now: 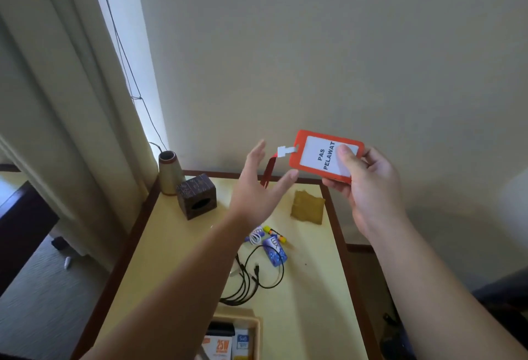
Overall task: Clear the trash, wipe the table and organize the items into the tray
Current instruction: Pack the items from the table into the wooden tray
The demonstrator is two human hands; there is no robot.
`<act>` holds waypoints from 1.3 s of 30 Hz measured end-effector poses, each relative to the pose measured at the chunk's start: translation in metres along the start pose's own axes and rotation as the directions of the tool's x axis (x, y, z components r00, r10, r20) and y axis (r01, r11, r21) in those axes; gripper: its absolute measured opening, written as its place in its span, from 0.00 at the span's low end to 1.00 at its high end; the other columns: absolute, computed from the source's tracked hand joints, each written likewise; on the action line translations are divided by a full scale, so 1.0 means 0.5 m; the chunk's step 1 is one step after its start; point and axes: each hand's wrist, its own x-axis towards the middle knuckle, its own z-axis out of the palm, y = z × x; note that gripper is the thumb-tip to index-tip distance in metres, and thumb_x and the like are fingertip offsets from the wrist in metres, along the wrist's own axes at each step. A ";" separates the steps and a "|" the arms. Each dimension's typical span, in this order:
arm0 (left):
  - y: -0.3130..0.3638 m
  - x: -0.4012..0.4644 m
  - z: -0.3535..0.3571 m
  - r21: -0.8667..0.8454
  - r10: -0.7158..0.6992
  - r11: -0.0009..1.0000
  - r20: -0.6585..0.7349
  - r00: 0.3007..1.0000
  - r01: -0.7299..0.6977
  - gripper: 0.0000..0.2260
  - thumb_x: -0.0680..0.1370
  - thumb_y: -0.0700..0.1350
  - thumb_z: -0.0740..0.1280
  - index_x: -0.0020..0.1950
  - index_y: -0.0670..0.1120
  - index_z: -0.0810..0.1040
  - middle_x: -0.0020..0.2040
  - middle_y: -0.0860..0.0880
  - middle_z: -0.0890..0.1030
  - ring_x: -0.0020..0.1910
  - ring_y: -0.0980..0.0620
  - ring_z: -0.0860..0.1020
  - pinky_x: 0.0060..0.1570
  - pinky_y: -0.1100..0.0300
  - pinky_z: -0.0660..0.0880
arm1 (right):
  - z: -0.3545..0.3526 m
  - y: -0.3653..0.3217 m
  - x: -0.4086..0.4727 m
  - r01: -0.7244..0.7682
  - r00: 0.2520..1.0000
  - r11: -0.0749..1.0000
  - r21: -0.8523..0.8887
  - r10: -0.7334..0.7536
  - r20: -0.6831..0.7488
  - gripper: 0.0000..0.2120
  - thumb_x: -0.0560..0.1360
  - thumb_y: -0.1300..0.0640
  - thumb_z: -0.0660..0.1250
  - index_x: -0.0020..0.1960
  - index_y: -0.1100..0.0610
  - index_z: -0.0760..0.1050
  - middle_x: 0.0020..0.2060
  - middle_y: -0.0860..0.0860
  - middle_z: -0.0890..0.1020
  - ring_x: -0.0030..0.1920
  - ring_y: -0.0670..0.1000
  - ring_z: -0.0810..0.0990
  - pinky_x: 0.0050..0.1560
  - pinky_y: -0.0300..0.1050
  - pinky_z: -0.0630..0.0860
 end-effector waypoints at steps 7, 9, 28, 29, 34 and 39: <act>0.093 -0.034 -0.088 -0.104 0.027 0.994 0.114 0.993 -0.015 0.12 0.86 0.52 0.63 0.56 0.49 0.84 0.46 0.50 0.87 0.49 0.55 0.83 0.59 0.55 0.77 | -0.004 -0.044 -0.030 0.012 0.999 1.000 0.005 -0.012 -0.036 0.04 0.80 0.49 0.72 0.52 0.49 0.82 0.44 0.47 0.88 0.47 0.50 0.88 0.38 0.43 0.83; 0.103 -0.055 -0.113 -0.161 0.023 0.987 0.150 0.988 0.001 0.13 0.87 0.51 0.61 0.57 0.48 0.84 0.39 0.49 0.82 0.41 0.51 0.81 0.56 0.51 0.80 | -0.001 -0.055 -0.040 0.003 1.000 0.999 0.036 -0.002 -0.030 0.03 0.80 0.50 0.72 0.51 0.49 0.81 0.42 0.47 0.88 0.44 0.49 0.88 0.38 0.42 0.82; 0.148 -0.123 -0.374 0.797 0.624 0.510 -0.083 0.777 -0.325 0.09 0.84 0.42 0.66 0.59 0.48 0.84 0.47 0.51 0.83 0.46 0.47 0.79 0.48 0.48 0.79 | 0.016 -0.149 -0.092 -0.177 0.975 0.983 -0.056 0.183 0.124 0.11 0.79 0.52 0.73 0.57 0.59 0.82 0.43 0.56 0.88 0.36 0.47 0.85 0.29 0.36 0.79; 0.166 -0.125 -0.374 0.777 0.607 0.548 -0.116 0.786 -0.308 0.09 0.84 0.41 0.65 0.60 0.48 0.83 0.49 0.52 0.83 0.48 0.48 0.80 0.50 0.48 0.79 | 0.018 -0.150 -0.098 -0.185 0.966 0.979 -0.084 0.197 0.169 0.12 0.79 0.53 0.73 0.57 0.60 0.82 0.42 0.56 0.88 0.35 0.47 0.85 0.28 0.36 0.78; 0.279 -0.140 -0.358 0.535 0.489 0.764 -0.116 0.864 -0.361 0.13 0.85 0.40 0.60 0.62 0.52 0.80 0.46 0.57 0.84 0.42 0.61 0.81 0.43 0.64 0.77 | 0.044 -0.152 -0.137 -0.135 0.950 0.975 -0.177 0.178 0.257 0.12 0.81 0.53 0.71 0.59 0.61 0.80 0.42 0.56 0.88 0.37 0.49 0.87 0.30 0.38 0.79; 0.376 -0.149 -0.328 0.503 0.567 0.701 0.038 0.823 -0.506 0.10 0.86 0.42 0.62 0.59 0.52 0.82 0.39 0.64 0.80 0.37 0.63 0.77 0.36 0.71 0.68 | 0.083 -0.145 -0.171 -0.071 0.965 0.974 -0.215 0.122 0.234 0.13 0.80 0.51 0.71 0.62 0.55 0.79 0.42 0.52 0.89 0.43 0.52 0.89 0.42 0.49 0.86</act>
